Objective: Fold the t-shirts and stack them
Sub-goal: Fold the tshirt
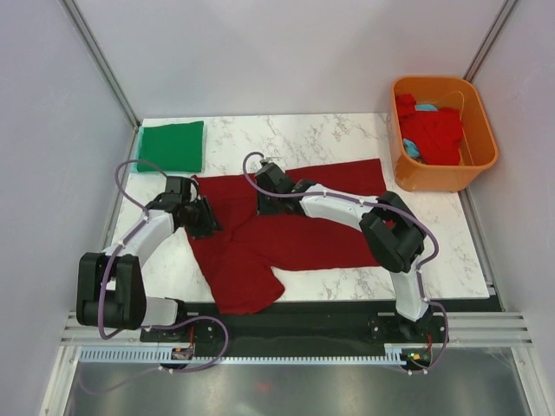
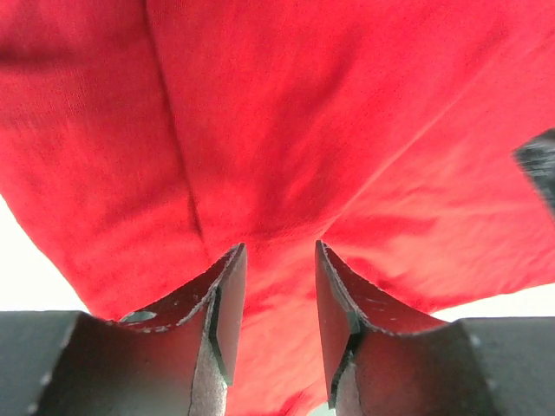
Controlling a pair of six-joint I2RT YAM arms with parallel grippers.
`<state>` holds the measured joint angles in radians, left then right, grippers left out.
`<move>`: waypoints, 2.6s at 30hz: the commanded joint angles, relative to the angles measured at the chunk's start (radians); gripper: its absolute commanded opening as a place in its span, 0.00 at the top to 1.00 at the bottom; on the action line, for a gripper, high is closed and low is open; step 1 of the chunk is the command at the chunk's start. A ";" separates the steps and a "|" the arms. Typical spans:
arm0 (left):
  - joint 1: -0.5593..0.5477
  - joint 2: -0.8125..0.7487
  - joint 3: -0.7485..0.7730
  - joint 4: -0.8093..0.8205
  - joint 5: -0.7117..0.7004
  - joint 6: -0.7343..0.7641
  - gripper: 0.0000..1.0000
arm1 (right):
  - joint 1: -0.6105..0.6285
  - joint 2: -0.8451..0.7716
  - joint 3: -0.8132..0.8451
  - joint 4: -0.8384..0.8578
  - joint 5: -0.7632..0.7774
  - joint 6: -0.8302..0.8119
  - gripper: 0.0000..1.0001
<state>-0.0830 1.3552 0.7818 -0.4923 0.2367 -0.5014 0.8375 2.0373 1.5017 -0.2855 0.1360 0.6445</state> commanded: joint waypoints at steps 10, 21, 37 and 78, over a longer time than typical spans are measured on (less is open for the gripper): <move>-0.050 -0.062 -0.119 0.001 -0.016 -0.063 0.56 | 0.015 -0.134 -0.138 0.086 -0.012 0.086 0.59; -0.069 -0.019 -0.162 0.084 -0.103 -0.144 0.54 | 0.015 -0.131 -0.144 0.098 -0.013 0.080 0.59; -0.086 -0.012 -0.064 0.067 -0.140 -0.123 0.96 | 0.017 -0.108 -0.121 0.101 -0.003 0.063 0.59; 0.057 0.481 0.567 0.032 0.107 -0.115 0.98 | 0.114 0.127 0.066 0.324 0.014 -0.413 0.61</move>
<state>-0.0391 1.8259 1.3117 -0.4686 0.2802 -0.6228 0.9466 2.1380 1.5066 0.0055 0.1337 0.2794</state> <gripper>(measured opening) 0.032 0.385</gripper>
